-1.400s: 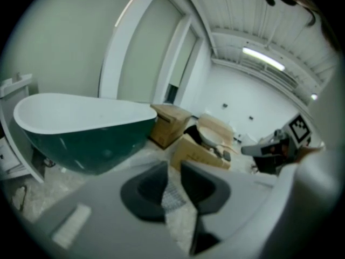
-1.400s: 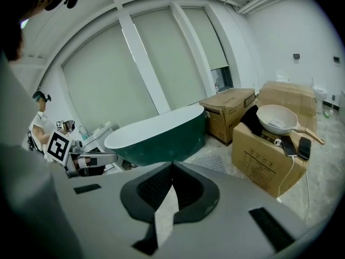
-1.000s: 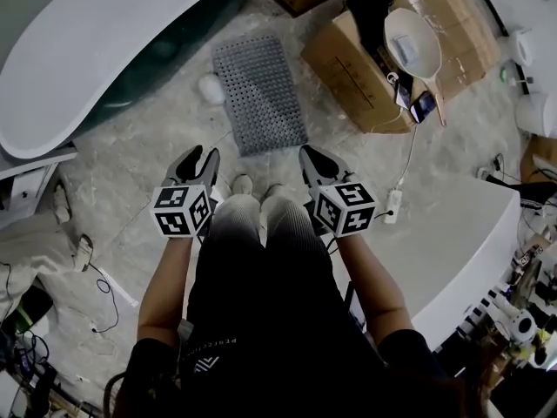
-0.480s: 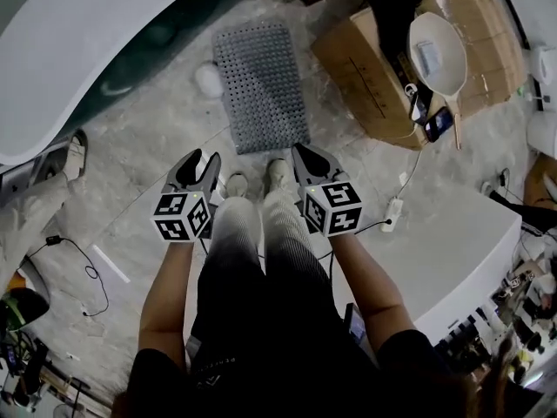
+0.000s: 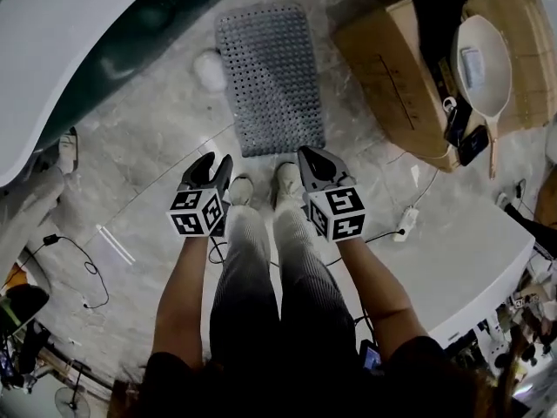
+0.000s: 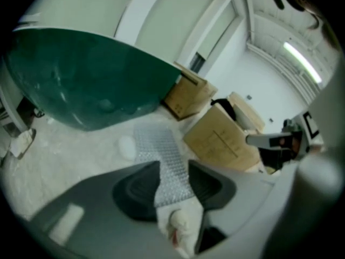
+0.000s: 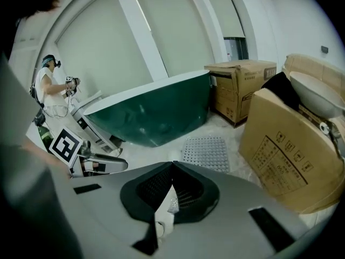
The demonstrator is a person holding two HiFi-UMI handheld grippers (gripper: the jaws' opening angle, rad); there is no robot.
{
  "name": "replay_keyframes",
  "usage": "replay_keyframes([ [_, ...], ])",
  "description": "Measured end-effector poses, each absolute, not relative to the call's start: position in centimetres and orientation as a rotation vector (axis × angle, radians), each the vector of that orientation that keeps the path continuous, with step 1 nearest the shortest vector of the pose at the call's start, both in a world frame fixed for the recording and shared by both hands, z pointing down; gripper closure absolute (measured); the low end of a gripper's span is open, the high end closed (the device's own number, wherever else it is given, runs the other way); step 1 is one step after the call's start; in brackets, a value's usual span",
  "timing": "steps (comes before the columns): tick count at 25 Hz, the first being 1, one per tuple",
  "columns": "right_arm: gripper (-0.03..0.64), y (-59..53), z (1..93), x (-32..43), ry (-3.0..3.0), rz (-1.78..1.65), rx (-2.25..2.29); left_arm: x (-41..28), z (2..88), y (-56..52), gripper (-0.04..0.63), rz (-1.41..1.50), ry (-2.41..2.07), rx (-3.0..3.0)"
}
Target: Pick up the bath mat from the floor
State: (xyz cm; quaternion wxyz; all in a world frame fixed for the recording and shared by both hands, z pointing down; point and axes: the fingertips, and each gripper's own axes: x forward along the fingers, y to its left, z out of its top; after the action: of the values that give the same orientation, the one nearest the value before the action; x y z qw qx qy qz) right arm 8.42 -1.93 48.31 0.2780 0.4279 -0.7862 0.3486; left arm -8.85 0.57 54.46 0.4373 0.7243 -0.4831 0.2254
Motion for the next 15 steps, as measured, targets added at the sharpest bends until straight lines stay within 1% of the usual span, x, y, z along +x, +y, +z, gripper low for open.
replay_keyframes([
  [8, 0.617, -4.1, 58.7, 9.1, -2.078, 0.885, 1.133, -10.5, 65.5, -2.3, 0.425, 0.582, -1.245, 1.752],
  [15, 0.617, -3.4, 67.1, 8.7, -2.056, 0.875, 1.102, -10.5, 73.6, -2.5, 0.425, 0.624, -1.213, 1.744],
])
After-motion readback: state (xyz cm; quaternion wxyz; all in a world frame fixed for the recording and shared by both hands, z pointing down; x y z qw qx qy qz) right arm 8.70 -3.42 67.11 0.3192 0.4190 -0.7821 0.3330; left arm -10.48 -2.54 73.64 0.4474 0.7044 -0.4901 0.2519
